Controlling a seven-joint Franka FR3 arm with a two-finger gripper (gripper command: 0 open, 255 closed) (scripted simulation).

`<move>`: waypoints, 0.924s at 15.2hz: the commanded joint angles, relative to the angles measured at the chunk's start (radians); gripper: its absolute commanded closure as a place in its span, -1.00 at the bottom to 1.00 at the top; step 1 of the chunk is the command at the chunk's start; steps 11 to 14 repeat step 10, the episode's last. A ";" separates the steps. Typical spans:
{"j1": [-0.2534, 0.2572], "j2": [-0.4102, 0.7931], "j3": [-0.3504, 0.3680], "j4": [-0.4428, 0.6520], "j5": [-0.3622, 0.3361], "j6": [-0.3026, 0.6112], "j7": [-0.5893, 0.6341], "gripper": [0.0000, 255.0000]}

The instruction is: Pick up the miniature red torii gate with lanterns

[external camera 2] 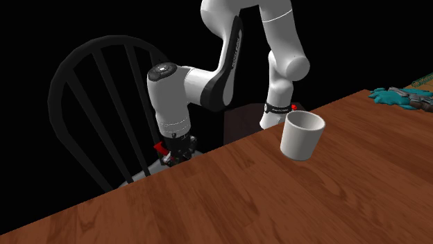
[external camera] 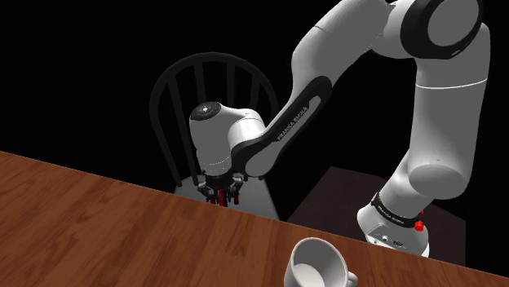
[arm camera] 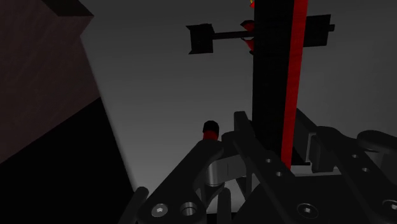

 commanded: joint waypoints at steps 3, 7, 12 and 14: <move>-0.020 -0.044 0.026 0.000 0.040 -0.035 -0.026 1.00; -0.038 -0.087 0.050 0.007 0.081 -0.074 -0.053 1.00; -0.043 -0.099 0.056 0.009 0.092 -0.085 -0.061 1.00; -0.043 -0.099 0.056 0.009 0.092 -0.085 -0.061 1.00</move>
